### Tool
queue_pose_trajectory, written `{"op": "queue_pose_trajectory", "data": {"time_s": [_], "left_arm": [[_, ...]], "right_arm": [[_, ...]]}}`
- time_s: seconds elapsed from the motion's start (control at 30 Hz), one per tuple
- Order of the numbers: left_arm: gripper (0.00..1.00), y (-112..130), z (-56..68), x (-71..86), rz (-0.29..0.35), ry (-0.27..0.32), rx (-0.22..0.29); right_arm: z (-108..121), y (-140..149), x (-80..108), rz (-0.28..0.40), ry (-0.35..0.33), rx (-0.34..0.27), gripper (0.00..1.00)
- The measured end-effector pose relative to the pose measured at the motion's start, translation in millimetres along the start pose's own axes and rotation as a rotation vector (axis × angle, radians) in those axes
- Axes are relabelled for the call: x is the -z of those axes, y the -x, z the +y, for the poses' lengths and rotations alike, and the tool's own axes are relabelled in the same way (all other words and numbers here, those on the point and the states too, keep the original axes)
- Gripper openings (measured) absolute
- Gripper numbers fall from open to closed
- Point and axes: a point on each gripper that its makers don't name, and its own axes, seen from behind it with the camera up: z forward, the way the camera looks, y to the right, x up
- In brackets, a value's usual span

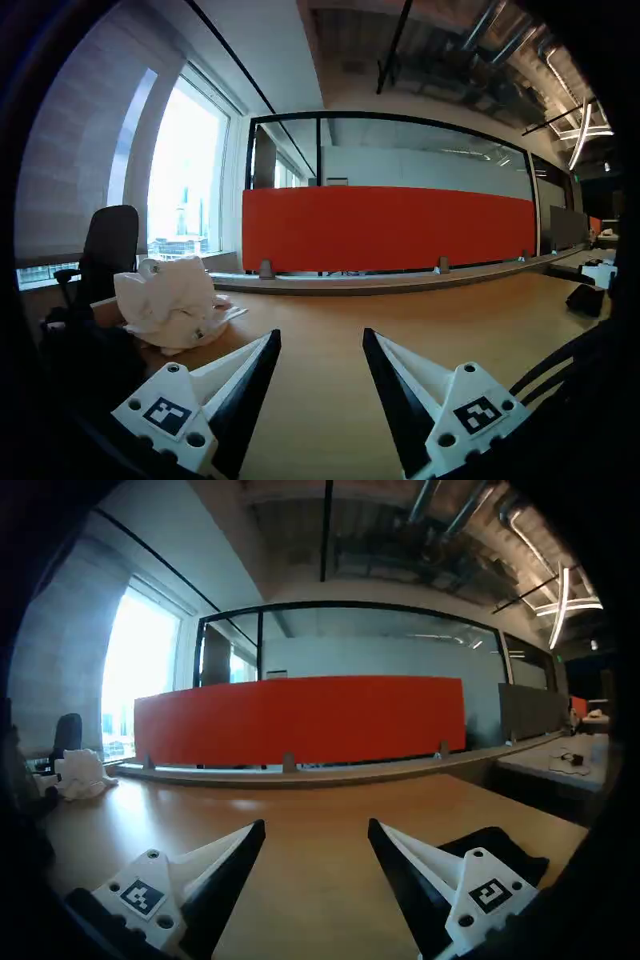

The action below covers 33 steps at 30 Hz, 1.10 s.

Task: Fold towel

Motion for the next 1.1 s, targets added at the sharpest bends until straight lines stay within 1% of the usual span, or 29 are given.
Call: {"op": "queue_pose_trajectory", "data": {"time_s": [0.3, 0.5, 1.1], "left_arm": [[0.75, 0.1, 0.0, 0.4, 0.0, 0.0, 0.0], [0.75, 0.0, 0.2, 0.2, 0.0, 0.0, 0.0], [0.75, 0.4, -0.3, -0.4, 0.0, 0.0, 0.0]], "right_arm": [[-8.2, 2.7, 1.6, 0.0, -0.01, 0.041, 1.0], [-8.9, 2.3, 2.4, 0.001, -0.001, 0.043, 1.0], [-8.2, 2.3, 2.2, -0.001, -0.003, 0.043, 1.0]]}}
